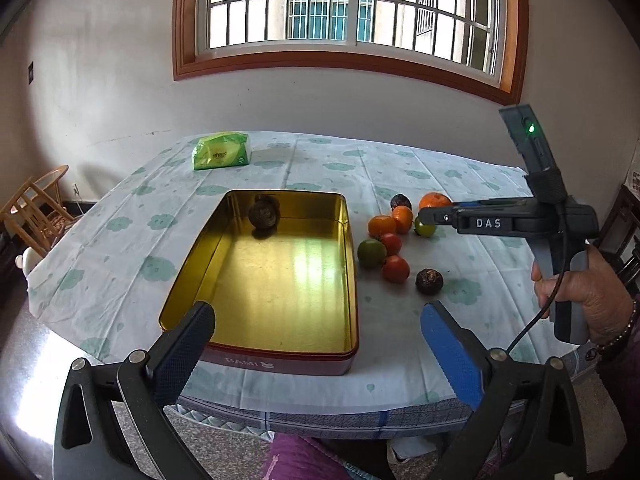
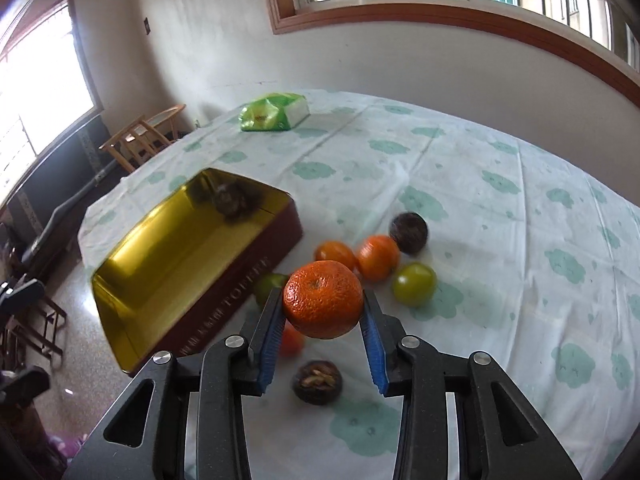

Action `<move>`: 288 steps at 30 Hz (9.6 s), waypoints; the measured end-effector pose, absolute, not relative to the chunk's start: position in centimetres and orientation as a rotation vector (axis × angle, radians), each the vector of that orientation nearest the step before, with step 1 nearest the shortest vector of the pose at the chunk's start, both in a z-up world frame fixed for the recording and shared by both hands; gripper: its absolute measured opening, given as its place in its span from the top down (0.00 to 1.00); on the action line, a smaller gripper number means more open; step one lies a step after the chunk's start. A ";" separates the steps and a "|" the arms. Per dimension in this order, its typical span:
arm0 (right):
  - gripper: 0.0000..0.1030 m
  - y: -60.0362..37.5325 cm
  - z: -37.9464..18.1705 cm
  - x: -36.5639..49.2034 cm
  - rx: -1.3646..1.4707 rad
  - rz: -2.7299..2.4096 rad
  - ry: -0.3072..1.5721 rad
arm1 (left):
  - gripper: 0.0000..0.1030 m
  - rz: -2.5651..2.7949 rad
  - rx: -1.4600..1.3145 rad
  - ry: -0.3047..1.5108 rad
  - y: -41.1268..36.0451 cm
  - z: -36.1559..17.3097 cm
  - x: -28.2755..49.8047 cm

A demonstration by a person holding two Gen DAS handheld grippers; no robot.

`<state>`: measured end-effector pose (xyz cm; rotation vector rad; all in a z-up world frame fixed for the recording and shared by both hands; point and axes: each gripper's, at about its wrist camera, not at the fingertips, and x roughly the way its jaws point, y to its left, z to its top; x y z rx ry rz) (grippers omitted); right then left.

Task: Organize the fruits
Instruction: 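Reach the right tool to the orange mandarin and close on it, then carry the mandarin over the tin and open the right tool to drop it, then reach the right tool to the red tomato and close on it, then grasp a dark brown fruit with the left tool while the right tool holds the tomato, then carry the dark brown fruit into the tin with the left tool while the right tool holds the tomato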

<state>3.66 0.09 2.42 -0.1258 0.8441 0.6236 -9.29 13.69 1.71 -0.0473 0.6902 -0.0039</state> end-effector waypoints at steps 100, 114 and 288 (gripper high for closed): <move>0.49 2.1 -2.5 1.8 -0.252 0.768 0.913 | 0.01 0.168 0.004 0.863 15.8 -1.6 -8.1; 0.68 3.9 -4.8 4.9 -0.316 0.772 0.961 | 0.01 0.150 0.074 0.884 14.1 -2.1 -7.0; 0.66 -16.7 -6.1 7.4 0.020 0.077 0.893 | 0.65 0.206 0.229 0.938 19.5 -5.0 6.7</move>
